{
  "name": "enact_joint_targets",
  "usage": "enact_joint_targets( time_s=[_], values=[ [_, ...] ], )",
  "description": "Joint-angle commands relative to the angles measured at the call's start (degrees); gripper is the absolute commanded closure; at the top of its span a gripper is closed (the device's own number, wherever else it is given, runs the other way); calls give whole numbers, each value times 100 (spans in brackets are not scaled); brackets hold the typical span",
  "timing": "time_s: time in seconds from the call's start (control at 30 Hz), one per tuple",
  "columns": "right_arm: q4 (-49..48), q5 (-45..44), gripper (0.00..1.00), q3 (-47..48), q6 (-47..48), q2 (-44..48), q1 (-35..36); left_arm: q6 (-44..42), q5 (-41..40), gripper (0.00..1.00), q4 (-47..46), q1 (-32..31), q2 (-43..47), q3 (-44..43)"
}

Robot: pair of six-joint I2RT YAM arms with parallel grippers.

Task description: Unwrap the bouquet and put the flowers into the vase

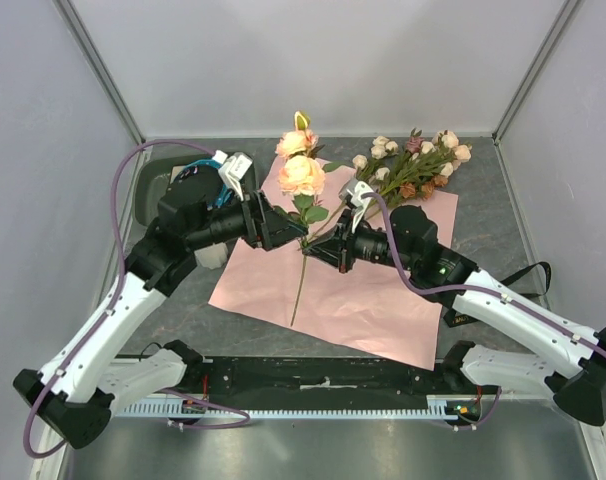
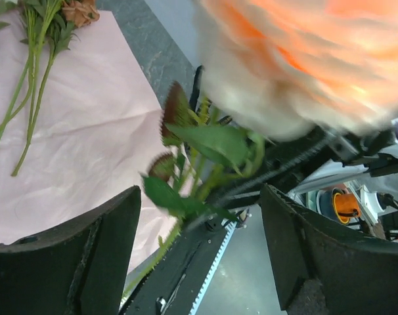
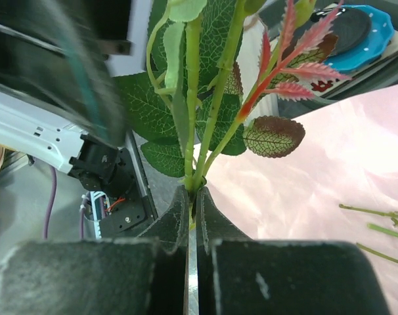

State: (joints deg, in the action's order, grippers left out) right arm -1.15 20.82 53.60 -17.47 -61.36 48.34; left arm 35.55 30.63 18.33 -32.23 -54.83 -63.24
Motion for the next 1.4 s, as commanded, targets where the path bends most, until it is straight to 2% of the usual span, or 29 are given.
enact_joint_targets(
  time_s=[0.0, 0.17, 0.2, 0.27, 0.3, 0.37, 0.4, 0.43, 0.5, 0.53, 0.57, 0.63, 0.67, 0.73, 0.77, 0.87, 1.0, 1.17, 1.3, 1.37],
  values=[
    [-87, 36, 100, 352, 130, -25, 158, 66, 338, 22, -487, -3, -344, 75],
    [-35, 19, 100, 370, 130, -95, 316, 198, 549, 35, -716, -3, -502, 40],
    [-26, 1, 100, 379, 139, -121, 334, 198, 532, 50, -734, -3, -503, 23],
    [61, -156, 100, 388, 174, -139, 378, 102, 322, 69, -708, -3, -433, -4],
    [97, -235, 100, 431, 174, -156, 378, 49, 207, 86, -664, -3, -380, -21],
    [315, -508, 97, 502, 183, -183, 378, -197, -248, 95, -594, -3, -134, -30],
    [378, -578, 91, 580, 174, -227, 378, -302, -416, 98, -585, -3, -55, -30],
    [439, -718, 63, 624, 157, -244, 378, -503, -609, 98, -532, -3, 137, -39],
    [650, -1454, 45, 704, 60, -201, 378, -767, -1294, 98, -445, -3, 331, -144],
    [729, -1806, 29, 713, 16, -140, 370, -1091, -1566, 98, -374, -3, 419, -205],
    [817, -2610, 24, 687, -88, -69, 369, -1259, -2161, 98, -252, -3, 560, -363],
    [862, -3222, 5, 564, -168, 264, 369, -1785, -2831, 98, -119, -3, 666, -548],
    [923, -3503, 2, 529, -186, 370, 369, -1980, -3470, 98, -49, 6, 736, -749],
    [984, -3962, 2, 484, -169, 599, 369, -2514, -4036, 98, -5, -3, 728, -1004],
    [1072, -3998, 2, 476, -142, 651, 361, -2640, -4596, 98, 48, -3, 684, -1328],
    [1178, -3998, 2, 467, -90, 740, 361, -2966, -5450, 98, 346, 6, 342, -2109],
    [1187, -3928, 2, 370, -160, 749, 369, -3010, -6024, 98, 619, 6, -255, -2955],
    [1178, -3787, 2, 361, -186, 696, 361, -3159, -6526, 98, 497, 15, -625, -3658],
    [1187, -3787, 2, 352, -151, 722, 361, -3343, -6816, 98, 435, 32, -828, -3853],
    [1187, -3778, 2, 335, -133, 749, 361, -3440, -6948, 98, 216, 50, -793, -3653]
  ],
)
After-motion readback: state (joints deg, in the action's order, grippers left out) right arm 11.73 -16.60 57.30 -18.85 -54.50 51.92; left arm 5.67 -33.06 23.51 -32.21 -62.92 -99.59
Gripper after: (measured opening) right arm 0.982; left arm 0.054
